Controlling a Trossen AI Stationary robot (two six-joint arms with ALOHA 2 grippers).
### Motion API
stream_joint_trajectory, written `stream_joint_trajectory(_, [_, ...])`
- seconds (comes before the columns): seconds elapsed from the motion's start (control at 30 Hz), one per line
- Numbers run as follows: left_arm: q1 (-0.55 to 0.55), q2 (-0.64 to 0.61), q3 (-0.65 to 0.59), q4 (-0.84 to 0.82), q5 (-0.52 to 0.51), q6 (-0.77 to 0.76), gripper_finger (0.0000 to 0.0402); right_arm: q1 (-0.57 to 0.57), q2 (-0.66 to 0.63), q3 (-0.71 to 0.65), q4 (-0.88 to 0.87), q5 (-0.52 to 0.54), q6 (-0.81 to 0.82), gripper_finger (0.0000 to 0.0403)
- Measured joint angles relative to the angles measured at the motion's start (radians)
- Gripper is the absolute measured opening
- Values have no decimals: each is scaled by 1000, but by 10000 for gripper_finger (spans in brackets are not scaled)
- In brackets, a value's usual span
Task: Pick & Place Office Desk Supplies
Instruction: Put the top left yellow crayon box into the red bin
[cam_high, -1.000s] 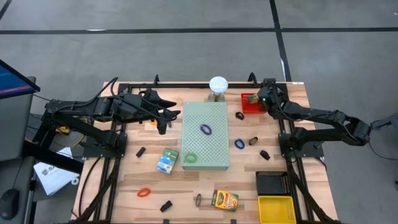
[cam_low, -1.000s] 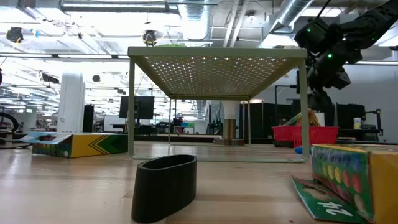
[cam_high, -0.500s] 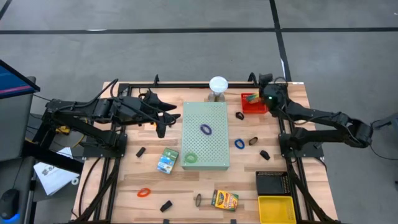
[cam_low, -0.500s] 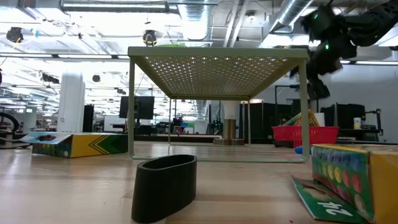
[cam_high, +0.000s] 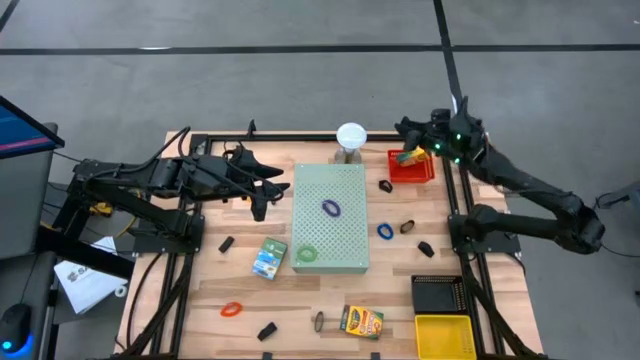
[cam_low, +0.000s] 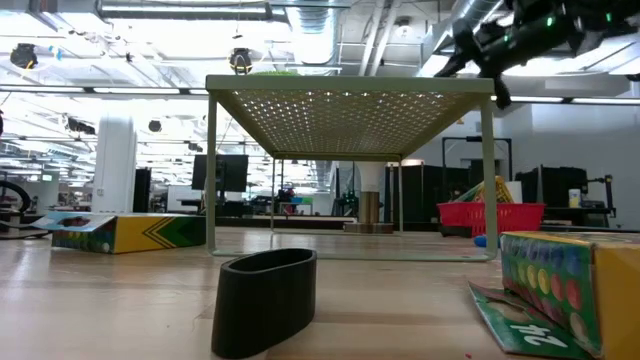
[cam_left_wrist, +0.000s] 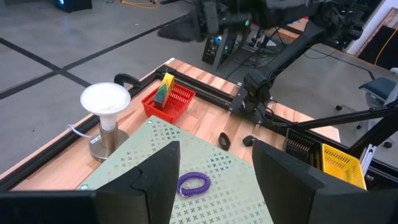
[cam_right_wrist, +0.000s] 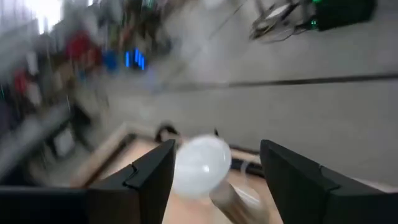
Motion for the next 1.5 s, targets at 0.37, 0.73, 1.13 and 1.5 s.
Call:
stream_joint_trajectory(0.37, [0, 0, 0, 0, 0, 25, 195, 12, 302, 607, -903, -52, -562, 230])
stream_joint_trajectory(0.73, [-2, 0, 0, 0, 8, 34, 195, 142, 736, 975, -1234, 212, -830, 235])
stream_joint_trajectory(1.13, [-56, 0, 0, 1, 8, 86, 195, 46, 778, 860, -1235, 303, -1115, 235])
stream_joint_trajectory(1.5, [-106, 0, 0, 2, 8, 122, 195, 8, 776, 770, -1240, 307, -1286, 235])
